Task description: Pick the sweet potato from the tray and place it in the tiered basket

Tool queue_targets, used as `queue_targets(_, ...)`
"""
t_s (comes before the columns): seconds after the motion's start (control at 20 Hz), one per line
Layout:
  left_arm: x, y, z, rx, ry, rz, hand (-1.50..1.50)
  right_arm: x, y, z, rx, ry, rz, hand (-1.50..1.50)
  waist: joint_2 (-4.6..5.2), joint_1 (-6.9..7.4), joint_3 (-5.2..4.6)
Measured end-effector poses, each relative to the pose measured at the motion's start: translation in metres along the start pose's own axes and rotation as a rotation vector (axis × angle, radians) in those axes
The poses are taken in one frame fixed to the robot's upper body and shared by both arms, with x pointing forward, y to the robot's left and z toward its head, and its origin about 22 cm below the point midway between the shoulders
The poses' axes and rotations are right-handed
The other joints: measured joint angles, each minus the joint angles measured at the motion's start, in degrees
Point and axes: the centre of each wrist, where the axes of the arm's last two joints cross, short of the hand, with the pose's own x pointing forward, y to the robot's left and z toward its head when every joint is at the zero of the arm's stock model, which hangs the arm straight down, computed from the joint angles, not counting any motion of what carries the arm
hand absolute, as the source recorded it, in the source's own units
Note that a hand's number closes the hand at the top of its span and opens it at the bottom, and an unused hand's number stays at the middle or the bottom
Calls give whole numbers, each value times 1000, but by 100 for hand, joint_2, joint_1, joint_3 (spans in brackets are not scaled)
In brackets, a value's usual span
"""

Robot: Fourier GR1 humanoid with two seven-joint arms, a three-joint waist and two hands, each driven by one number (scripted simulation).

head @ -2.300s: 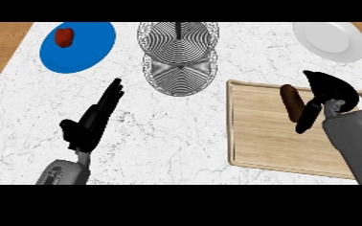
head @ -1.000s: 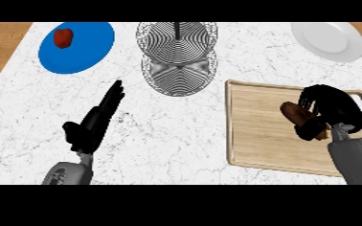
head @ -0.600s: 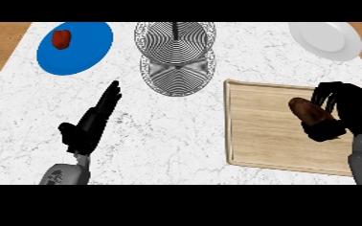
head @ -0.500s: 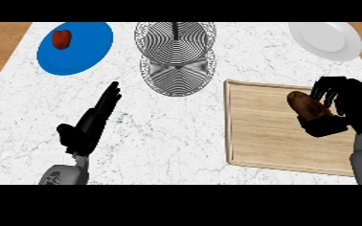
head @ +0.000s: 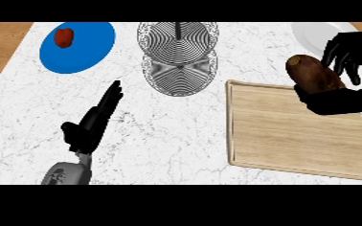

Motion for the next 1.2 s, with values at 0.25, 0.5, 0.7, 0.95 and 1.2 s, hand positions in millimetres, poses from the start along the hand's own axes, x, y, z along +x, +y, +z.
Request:
queue_targets(0.25, 3, 0, 0, -19, -3, -4, 0, 64, -9, -22, -24, -11, -58, 150, 9, 77, -2)
queue_targets(0.5, 5, 0, -3, -16, -4, -7, 0, 119, -8, -53, -5, -7, -77, 150, 22, 107, -3)
queue_targets(0.7, 1, -8, -4, -30, -9, -2, 0, 154, 7, -78, 19, 8, -99, 150, 38, 139, -2)
queue_targets(0.95, 7, -6, -9, -33, -14, -1, 0, 182, 26, -108, 76, 18, -93, 150, 53, 165, -1)
queue_targets(1.2, 6, -7, -15, -37, -13, -2, 0, 197, 62, -127, 120, 19, -93, 150, 70, 184, -2)
